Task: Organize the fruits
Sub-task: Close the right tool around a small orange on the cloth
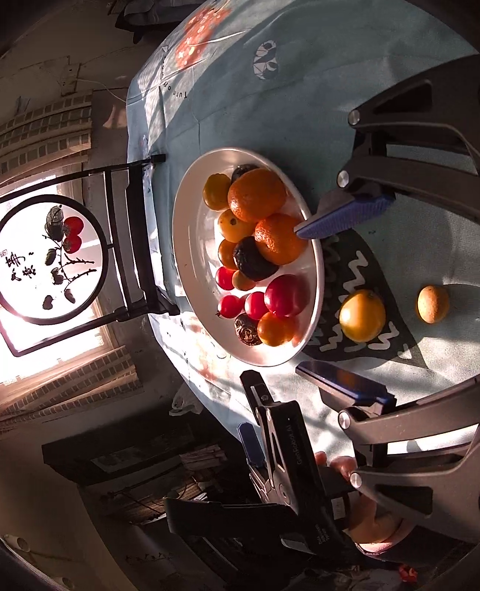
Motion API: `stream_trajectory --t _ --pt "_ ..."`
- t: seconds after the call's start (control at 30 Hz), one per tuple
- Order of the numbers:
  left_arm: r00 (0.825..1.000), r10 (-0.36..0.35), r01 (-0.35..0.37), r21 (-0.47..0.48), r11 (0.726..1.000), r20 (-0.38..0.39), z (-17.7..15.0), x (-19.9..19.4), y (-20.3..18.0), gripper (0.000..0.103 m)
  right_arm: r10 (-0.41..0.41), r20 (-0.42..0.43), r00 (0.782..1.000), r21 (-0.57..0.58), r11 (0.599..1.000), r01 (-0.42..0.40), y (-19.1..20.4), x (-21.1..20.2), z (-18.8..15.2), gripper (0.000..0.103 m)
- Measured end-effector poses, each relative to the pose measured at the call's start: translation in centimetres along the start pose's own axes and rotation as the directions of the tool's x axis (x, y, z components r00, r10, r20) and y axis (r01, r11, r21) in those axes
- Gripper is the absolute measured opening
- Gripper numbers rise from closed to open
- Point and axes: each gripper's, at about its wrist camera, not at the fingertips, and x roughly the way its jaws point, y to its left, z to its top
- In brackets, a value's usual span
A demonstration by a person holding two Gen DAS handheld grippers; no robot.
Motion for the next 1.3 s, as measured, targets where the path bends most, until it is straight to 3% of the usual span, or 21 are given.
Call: stream_trajectory --t 0.37,0.57,0.73,1.1,1.3 --pt "1.0 0.012 -0.012 -0.044 0.999 -0.012 -0.4 -0.4 1.3 0.101 -0.052 -0.174 0.983 -0.176 0.984 0.021 2.3 0.4 -3.4 0.069" --pt "1.0 0.008 -0.009 -0.08 0.997 -0.019 -0.3 -0.5 2.0 0.101 -0.063 -0.22 0.973 -0.244 0.97 0.007 3.1 0.1 -5.1 0.069" --pt "1.0 0.01 -0.012 -0.083 0.997 -0.026 -0.4 -0.3 2.1 0.101 -0.063 -0.267 0.962 -0.236 0.972 -0.002 2.8 0.7 -5.5 0.054" --pt "1.0 0.013 -0.015 -0.077 0.997 -0.028 -0.5 -0.2 2.0 0.101 -0.075 -0.316 0.946 -0.223 0.975 0.003 2.5 1.6 -5.7 0.045" --pt "0.999 0.017 -0.019 -0.073 0.997 -0.028 -0.5 -0.2 2.0 0.101 -0.077 -0.322 0.944 -0.209 0.978 0.008 2.2 1.7 -5.7 0.027"
